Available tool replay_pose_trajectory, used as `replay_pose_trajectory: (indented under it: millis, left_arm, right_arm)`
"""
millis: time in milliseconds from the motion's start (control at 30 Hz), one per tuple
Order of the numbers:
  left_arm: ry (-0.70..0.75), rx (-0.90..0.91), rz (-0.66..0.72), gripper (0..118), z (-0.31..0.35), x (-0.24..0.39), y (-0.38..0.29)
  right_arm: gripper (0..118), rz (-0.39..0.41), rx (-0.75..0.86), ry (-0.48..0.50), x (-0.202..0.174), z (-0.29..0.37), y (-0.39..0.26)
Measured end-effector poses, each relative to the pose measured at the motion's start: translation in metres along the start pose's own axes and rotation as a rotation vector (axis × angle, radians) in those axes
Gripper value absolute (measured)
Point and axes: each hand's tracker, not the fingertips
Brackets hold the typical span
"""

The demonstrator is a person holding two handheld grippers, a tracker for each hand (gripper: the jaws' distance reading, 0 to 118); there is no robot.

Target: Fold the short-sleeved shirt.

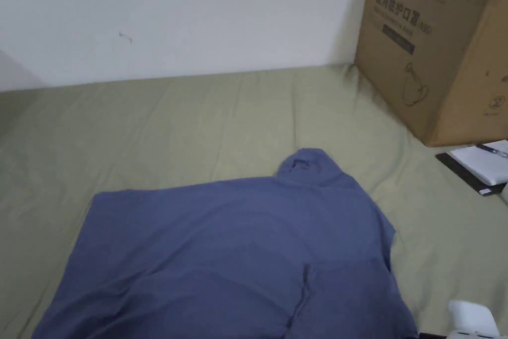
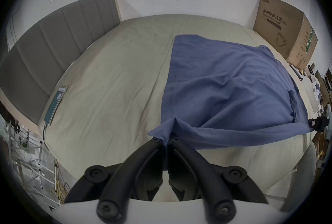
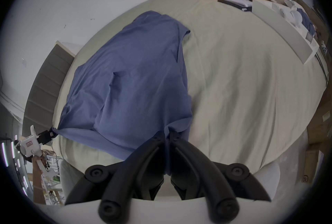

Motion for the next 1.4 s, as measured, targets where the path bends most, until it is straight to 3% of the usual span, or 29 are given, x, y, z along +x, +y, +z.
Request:
replay_pose_trajectory:
  millis: [133,200,233,267,300,333,367,567,633,667,700,733,767,800,867,1000,1033,1133,1167,1233,1267,1300,1367,1400]
  left_arm:
    - [-0.002,-0.008,0.002,7,-0.003,0.002,-0.012]
    - [0.012,-0.017,0.006,41,-0.003,0.003,-0.009]
    - [0.01,-0.032,0.01,67,-0.002,0.002,-0.006]
    - [-0.011,-0.039,0.025,100,0.001,0.0,-0.006]
    - [-0.045,-0.032,0.055,109,0.006,-0.003,-0.006]
    - [-0.066,-0.017,0.08,108,0.012,-0.004,-0.006]
    - [-0.087,0.017,0.115,108,0.023,-0.007,-0.006]
    - [-0.113,0.115,0.177,108,0.081,-0.008,-0.026]
    - [-0.111,0.115,0.174,107,0.09,-0.005,-0.035]
    - [-0.094,0.12,0.175,97,0.093,-0.004,-0.042]
    - [-0.082,0.123,0.171,78,0.095,-0.002,-0.047]
    - [-0.071,0.128,0.169,53,0.094,-0.001,-0.052]
    - [-0.067,0.129,0.172,17,0.091,-0.001,-0.055]
    - [-0.055,0.116,0.177,5,0.081,-0.01,-0.059]
    - [-0.059,0.089,0.229,0,0.076,-0.015,-0.058]
    - [-0.082,0.137,0.273,0,0.059,-0.027,-0.041]
    - [-0.078,0.136,0.272,8,0.054,-0.028,-0.035]
    - [-0.152,0.084,0.232,95,0.029,-0.029,-0.013]
    - [-0.155,0.064,0.226,103,0.019,-0.028,-0.008]
    - [-0.161,0.06,0.234,102,0.003,-0.021,0.0]
    - [-0.163,0.018,0.231,96,-0.006,-0.019,0.002]
    - [-0.177,-0.01,0.223,77,-0.016,-0.018,0.002]
    - [-0.153,-0.025,0.231,6,-0.022,-0.011,0.0]
    - [-0.141,-0.046,0.226,6,-0.028,-0.008,-0.002]
  right_arm:
    - [4,-0.034,0.018,-0.011,0.001,-0.006,-0.001]
    - [11,-0.034,0.023,-0.022,-0.002,-0.007,0.004]
    - [26,-0.026,0.028,-0.026,-0.002,-0.006,0.005]
    - [58,-0.013,0.035,-0.025,-0.003,-0.003,0.006]
    - [85,0.0,0.045,-0.03,-0.005,0.0,0.006]
    - [101,0.008,0.052,-0.034,-0.006,0.002,0.006]
    - [107,0.017,0.06,-0.034,-0.008,0.006,0.004]
    - [105,0.092,0.154,-0.069,-0.032,0.054,-0.012]
    - [91,0.125,0.189,-0.065,-0.04,0.066,-0.017]
    - [65,0.142,0.202,-0.077,-0.046,0.071,-0.02]
    - [40,0.158,0.217,-0.085,-0.052,0.076,-0.024]
    - [16,0.157,0.23,-0.091,-0.055,0.078,-0.027]
    - [1,0.142,0.237,-0.097,-0.058,0.078,-0.03]
    - [0,0.125,0.233,-0.08,-0.056,0.077,-0.031]
    - [0,0.075,0.22,-0.038,-0.055,0.074,-0.034]
    - [0,0.063,0.194,-0.025,-0.051,0.068,-0.038]
    - [0,0.069,0.185,-0.025,-0.051,0.068,-0.038]
    - [0,0.081,0.169,-0.028,-0.049,0.066,-0.039]
    - [0,0.083,0.162,-0.031,-0.049,0.064,-0.039]
    - [0,0.082,0.153,-0.037,-0.047,0.061,-0.039]
    - [0,0.079,0.146,-0.04,-0.046,0.059,-0.039]
    - [0,0.075,0.136,-0.043,-0.044,0.056,-0.039]
    - [0,0.068,0.12,-0.053,-0.043,0.053,-0.04]
    - [0,0.067,0.114,-0.058,-0.042,0.051,-0.041]
